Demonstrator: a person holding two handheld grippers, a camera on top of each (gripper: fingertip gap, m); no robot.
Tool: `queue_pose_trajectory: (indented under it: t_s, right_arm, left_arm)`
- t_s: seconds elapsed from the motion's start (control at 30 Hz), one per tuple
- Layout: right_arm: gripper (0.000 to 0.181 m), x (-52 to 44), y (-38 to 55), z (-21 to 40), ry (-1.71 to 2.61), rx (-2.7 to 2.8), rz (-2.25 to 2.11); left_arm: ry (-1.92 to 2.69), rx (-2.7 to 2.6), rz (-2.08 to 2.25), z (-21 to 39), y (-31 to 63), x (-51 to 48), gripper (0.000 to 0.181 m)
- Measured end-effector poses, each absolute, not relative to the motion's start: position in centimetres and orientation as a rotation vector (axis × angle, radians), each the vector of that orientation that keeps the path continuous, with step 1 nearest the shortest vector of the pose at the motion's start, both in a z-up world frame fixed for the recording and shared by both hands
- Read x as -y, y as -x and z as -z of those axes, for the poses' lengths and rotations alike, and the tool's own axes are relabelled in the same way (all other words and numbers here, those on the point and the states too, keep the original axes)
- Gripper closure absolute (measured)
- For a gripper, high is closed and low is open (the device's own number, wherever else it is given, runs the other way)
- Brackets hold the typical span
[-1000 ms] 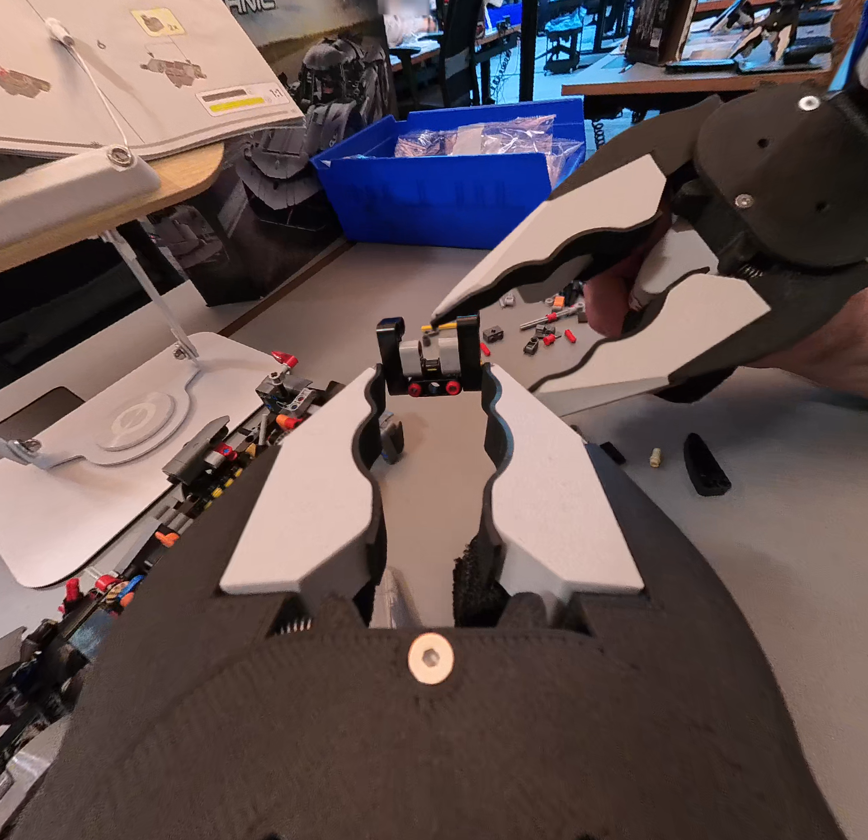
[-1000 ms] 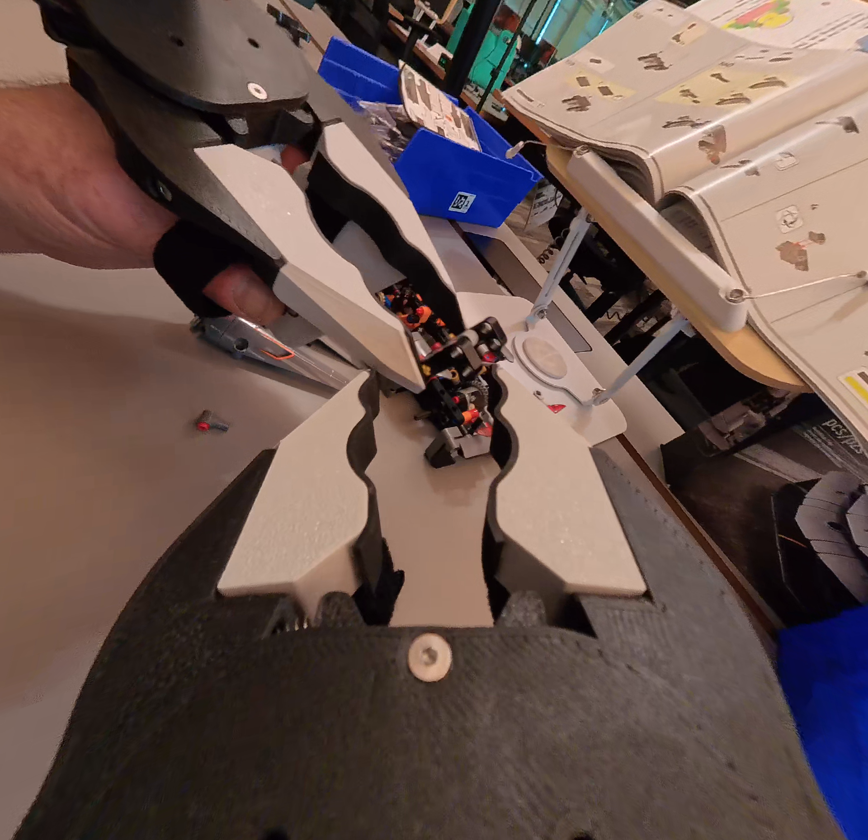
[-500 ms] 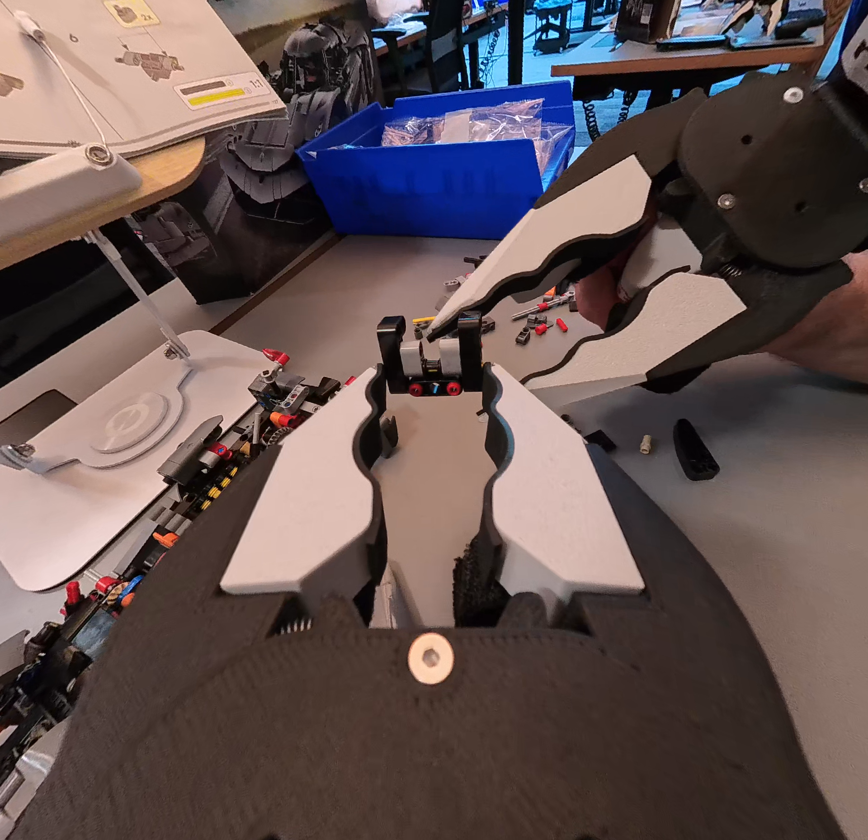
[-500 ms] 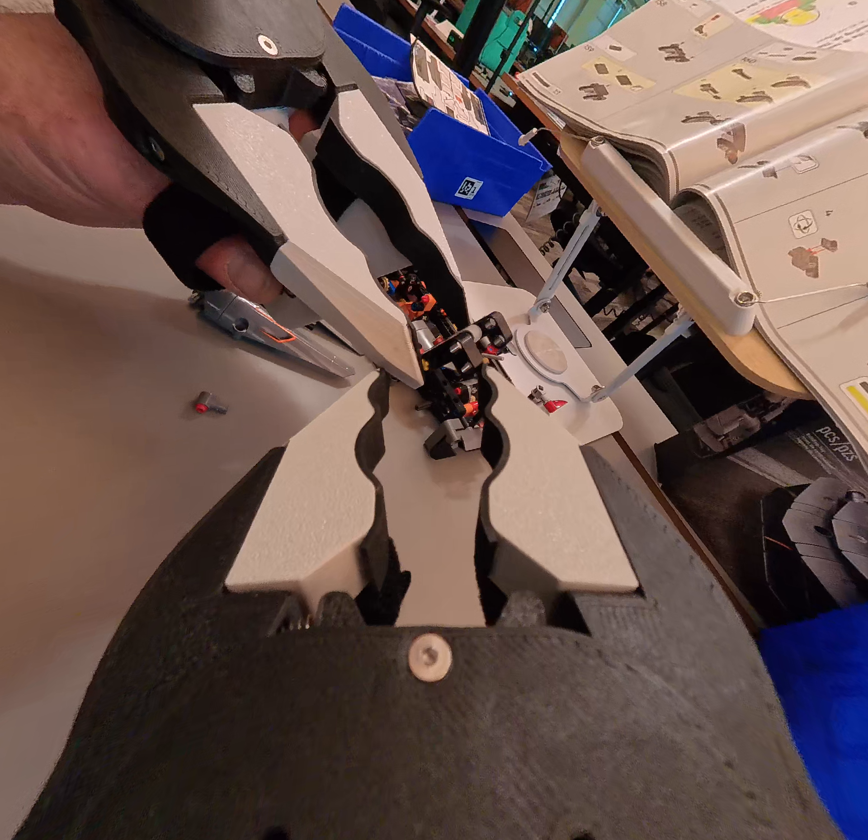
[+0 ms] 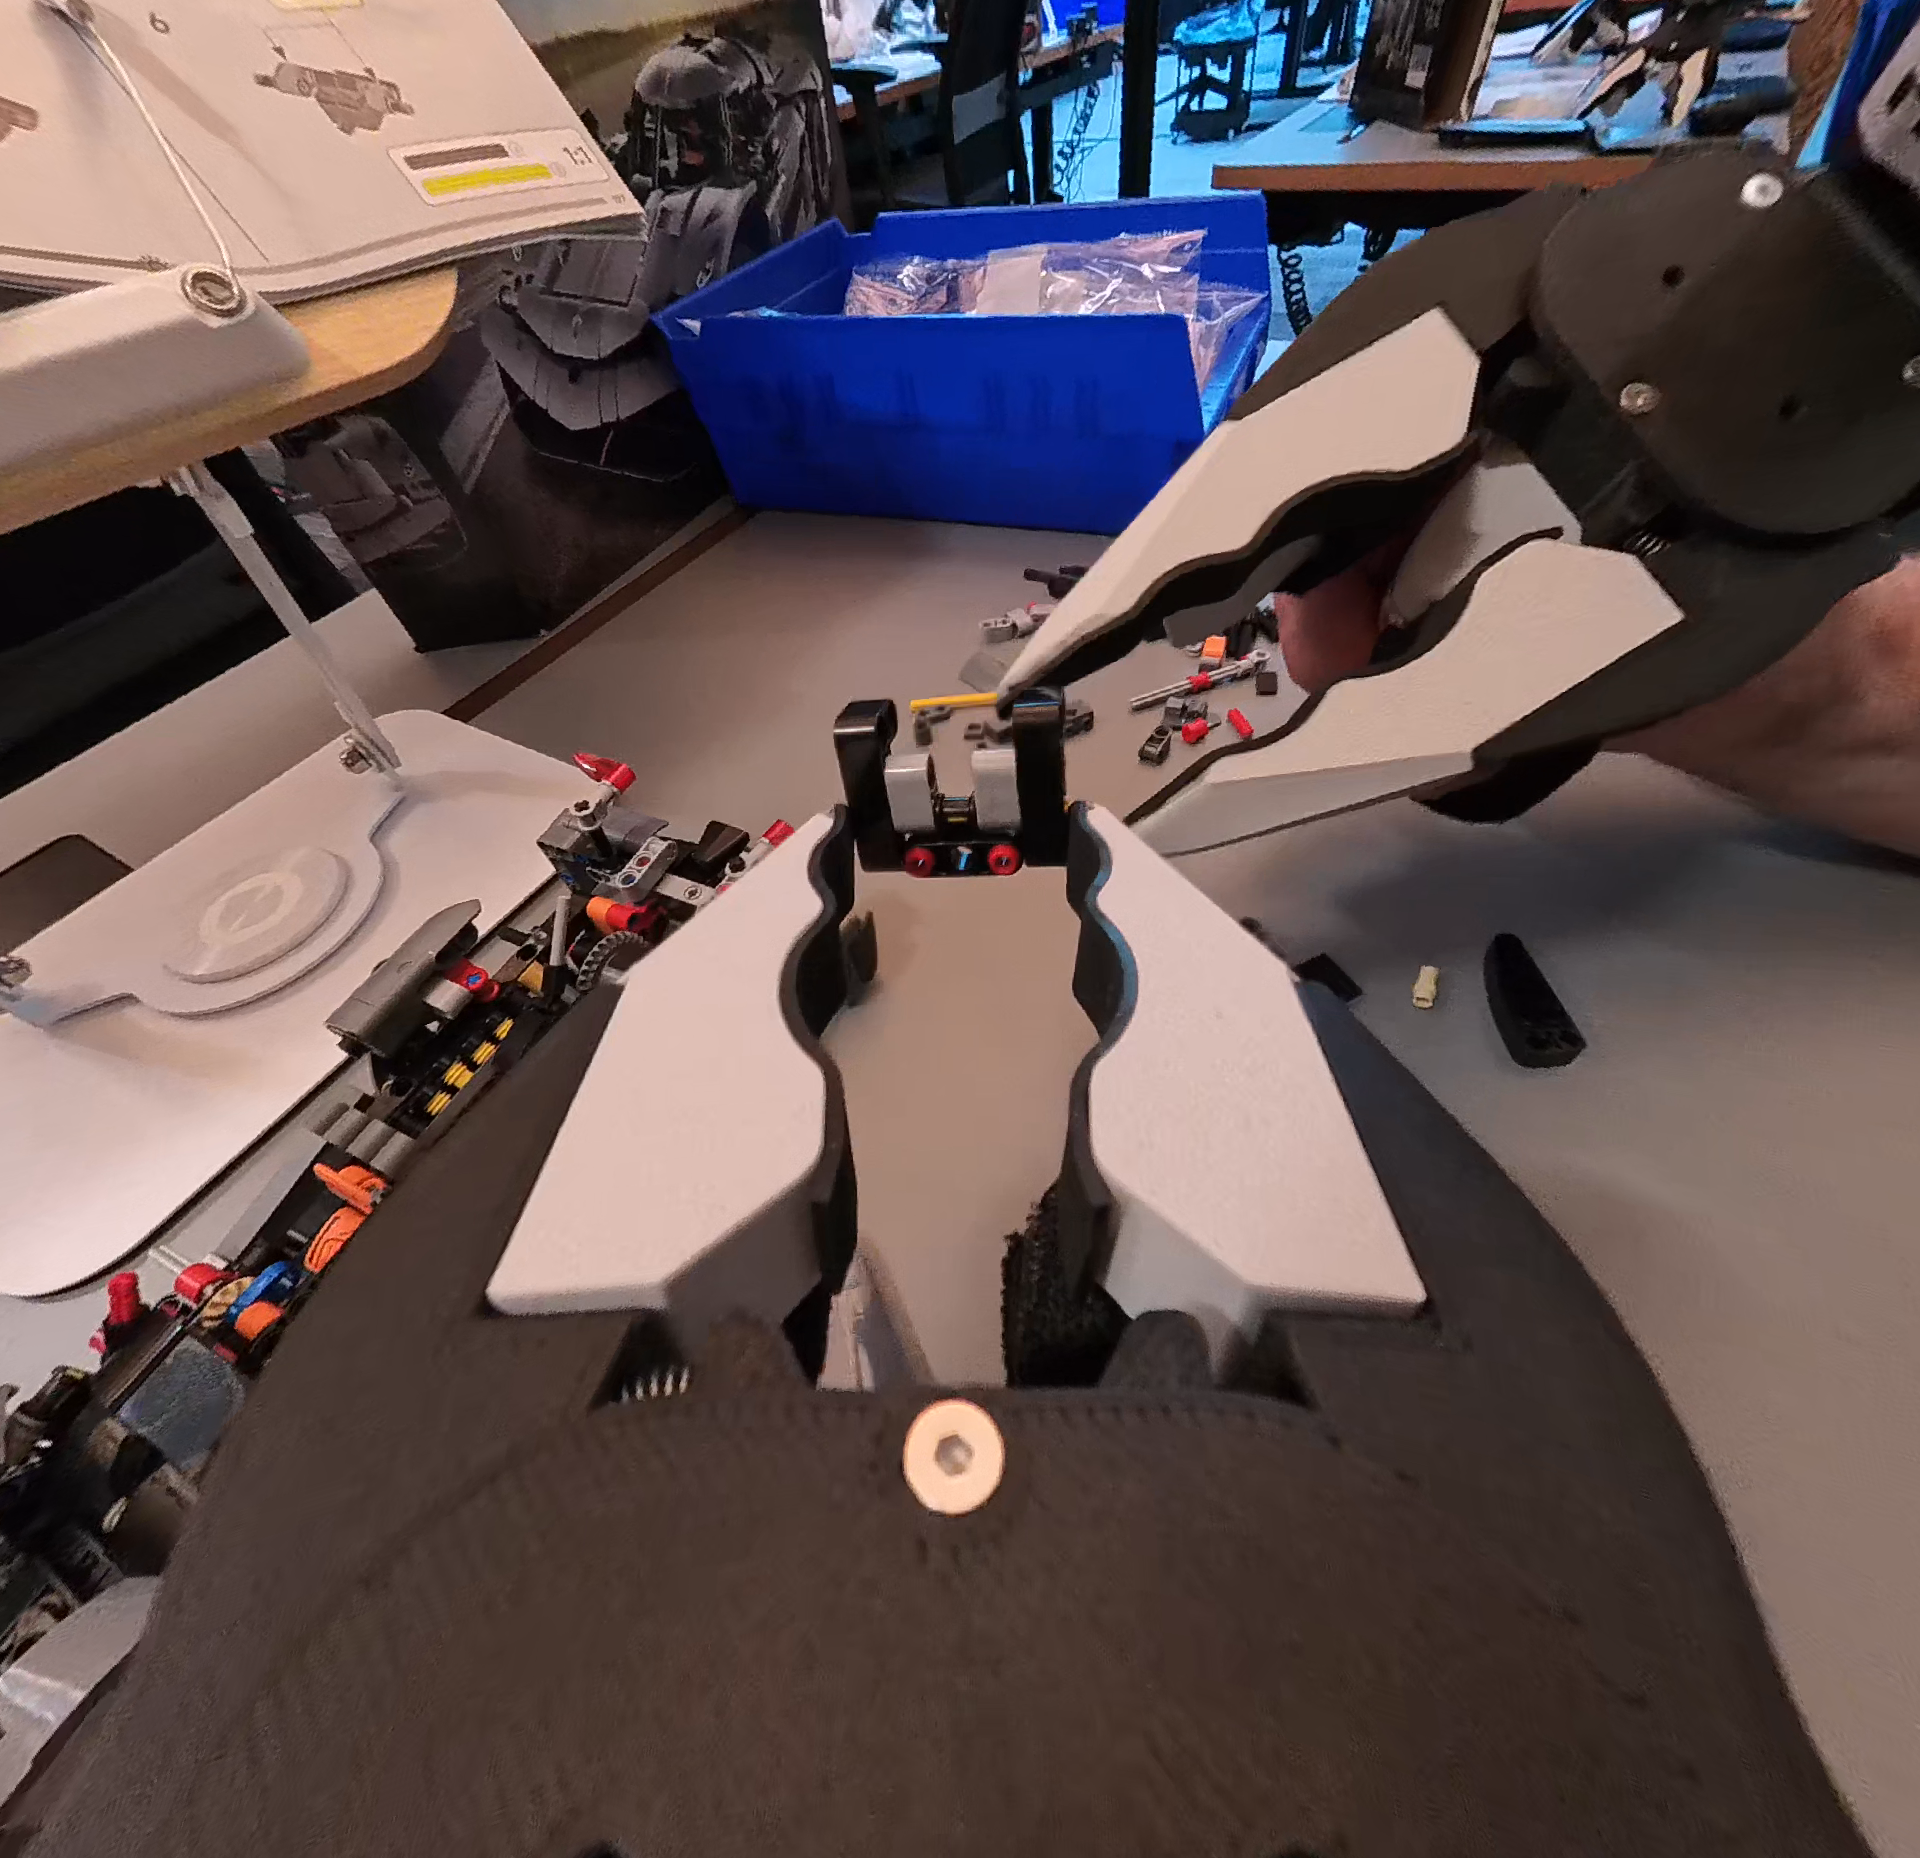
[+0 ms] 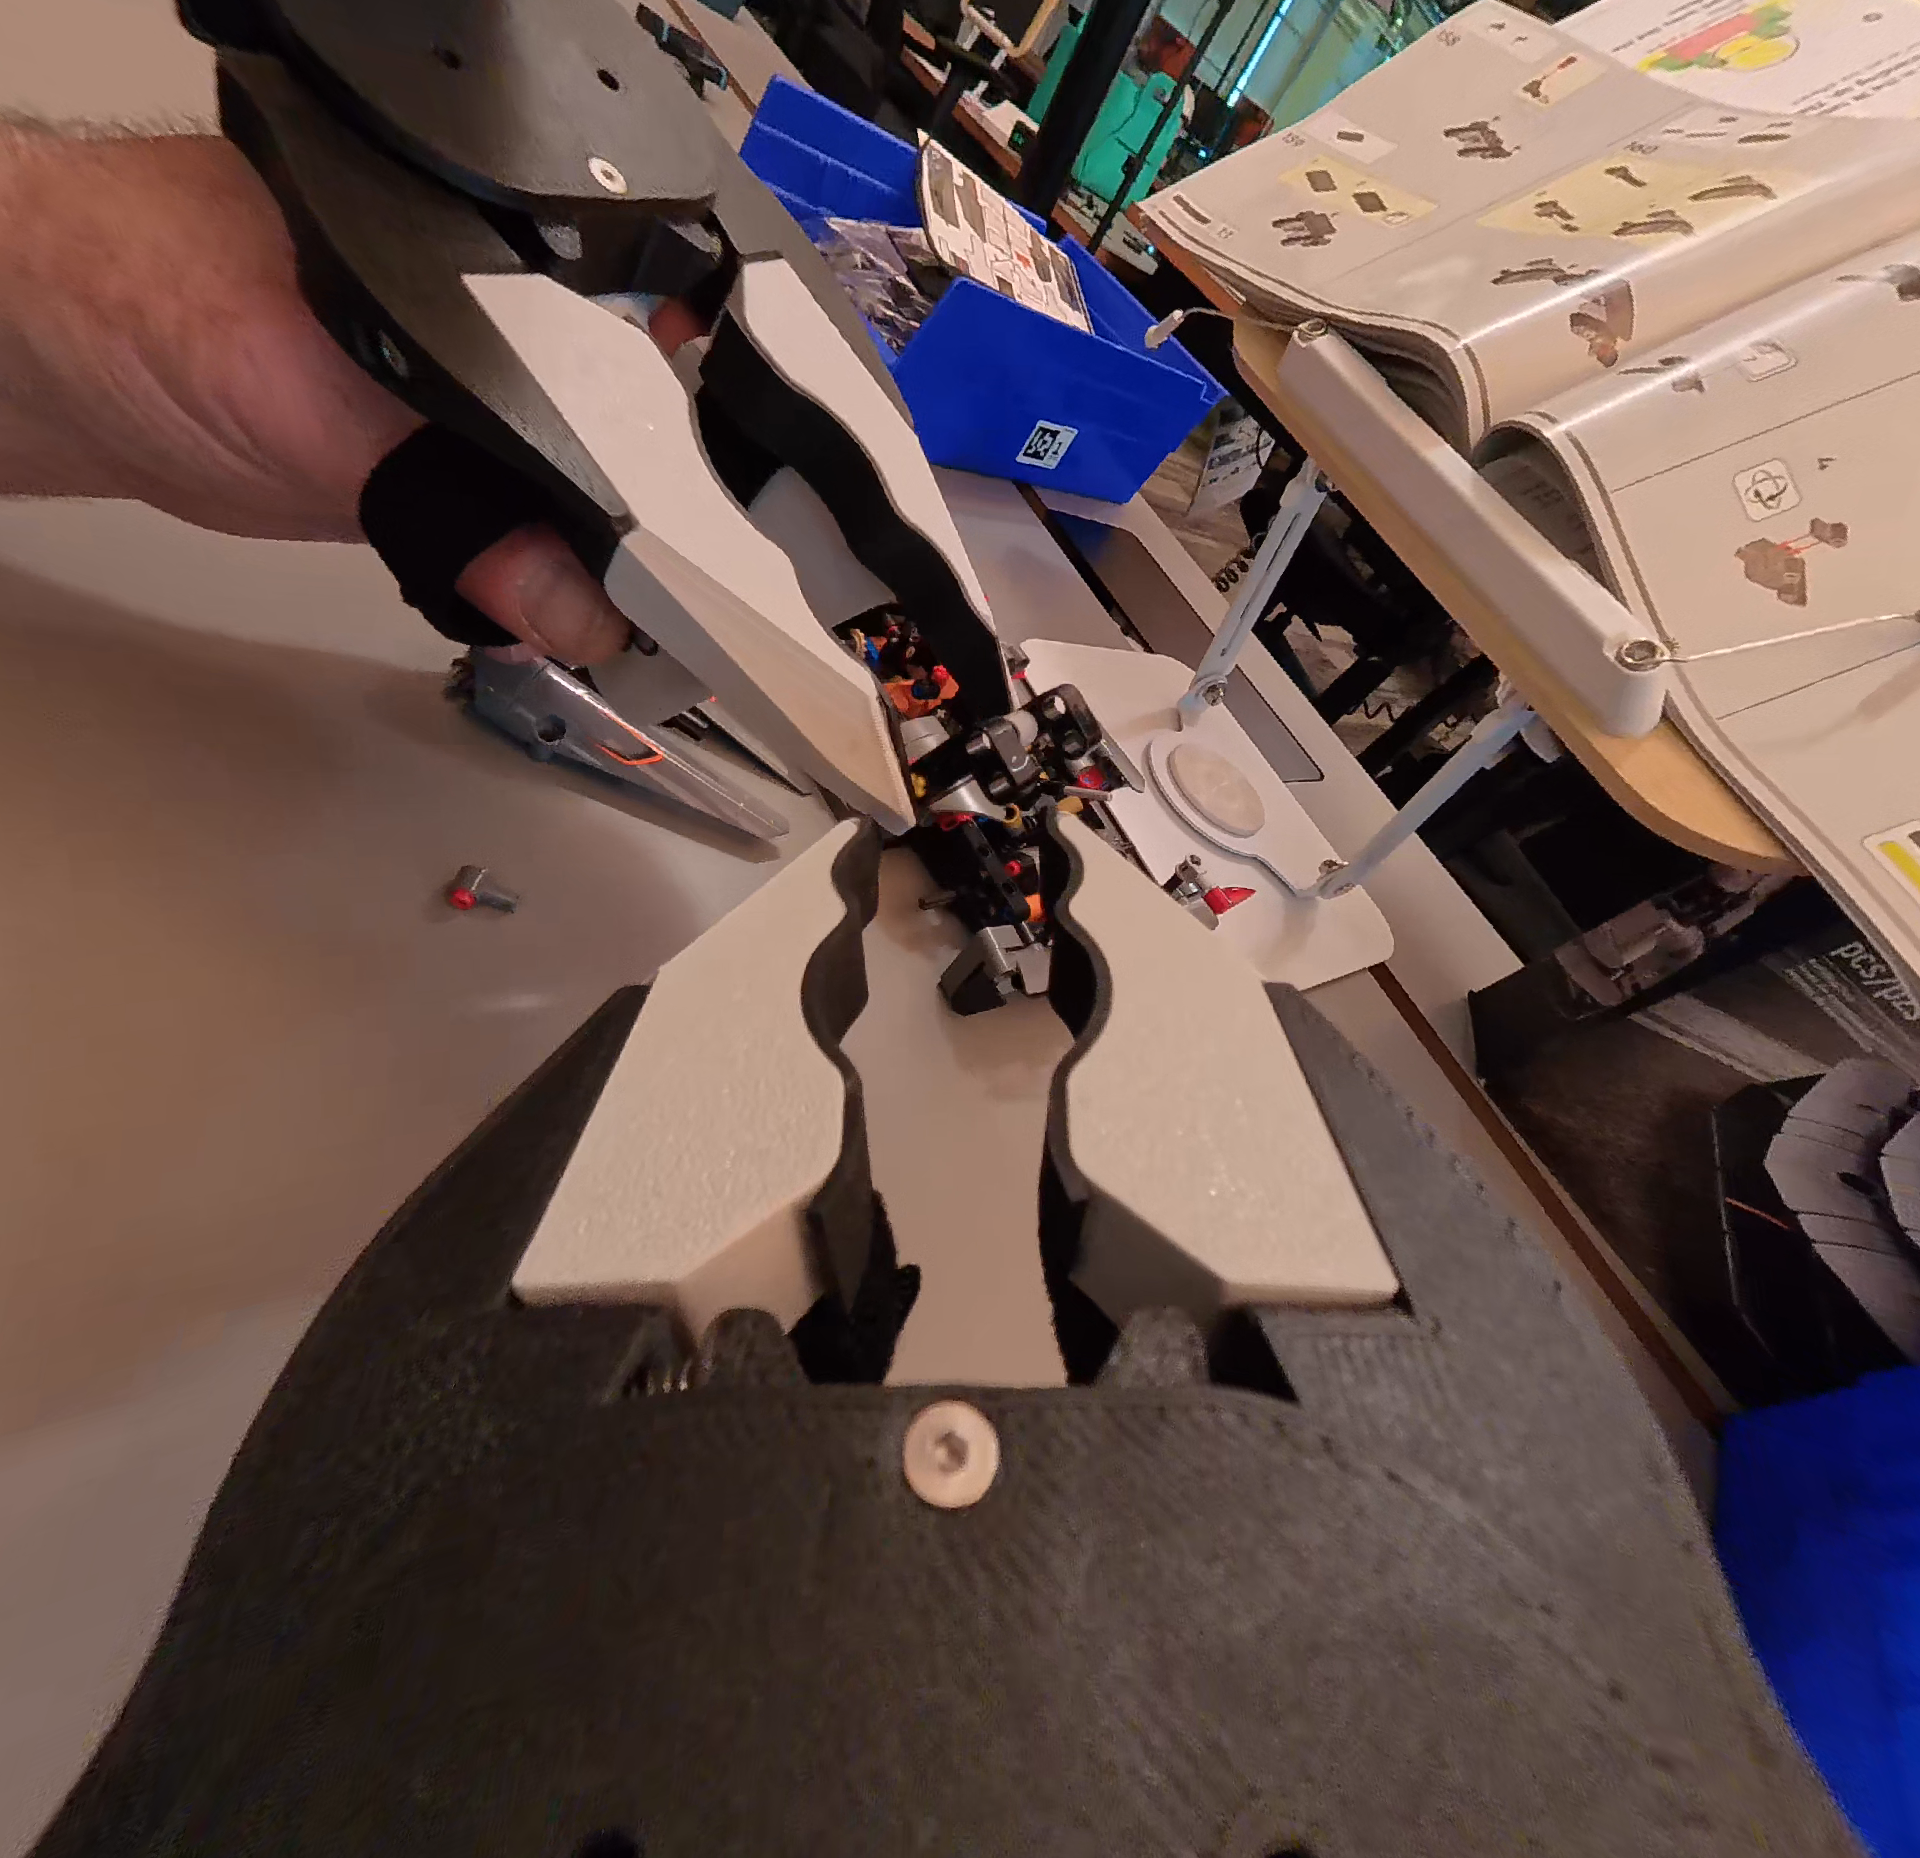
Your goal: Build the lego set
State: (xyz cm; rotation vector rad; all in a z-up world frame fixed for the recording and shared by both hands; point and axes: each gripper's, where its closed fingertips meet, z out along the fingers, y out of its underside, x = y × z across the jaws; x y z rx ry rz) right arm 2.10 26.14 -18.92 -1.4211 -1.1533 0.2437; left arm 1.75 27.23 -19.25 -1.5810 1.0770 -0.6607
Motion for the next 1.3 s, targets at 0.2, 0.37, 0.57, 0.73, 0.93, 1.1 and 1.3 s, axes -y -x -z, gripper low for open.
queue_pose_trajectory:
  t_s: [0.2, 0.37, 0.57, 0.73, 0.93, 1.1, 1.3]
  right_arm:
    - [0.165, -26.1, -2.6, 18.6, 1.395, 1.175, -0.179]
    - [0.169, -26.3, -2.4, 19.7, 1.381, 1.248, -0.041]
    - [0.18, -26.2, -2.5, 19.7, 1.393, 1.249, -0.063]
    - [0.169, -25.8, -2.3, 19.5, 1.367, 1.263, -0.081]
    - [0.166, -26.0, -2.3, 20.2, 1.361, 1.309, 0.017]
    - [0.165, -25.8, -2.4, 20.3, 1.345, 1.338, 0.03]
    - [0.165, -25.7, -2.3, 20.7, 1.35, 1.364, 0.055]
  left_arm:
    - [1.592, -1.112, 0.578, 19.9, -1.6, -27.6, 0.142]
    - [1.61, -1.183, 0.488, 21.3, -2.0, -27.5, 0.142]
    - [1.615, -1.185, 0.477, 21.6, -1.9, -27.7, 0.142]
    - [1.601, -1.188, 0.492, 21.3, -2.1, -27.4, 0.142]
    - [1.617, -1.2, 0.51, 21.6, -2.2, -27.1, 0.142]
    - [1.621, -1.203, 0.554, 21.5, -2.3, -26.9, 0.142]
    - [1.633, -1.233, 0.529, 22.1, -2.3, -26.8, 0.142]
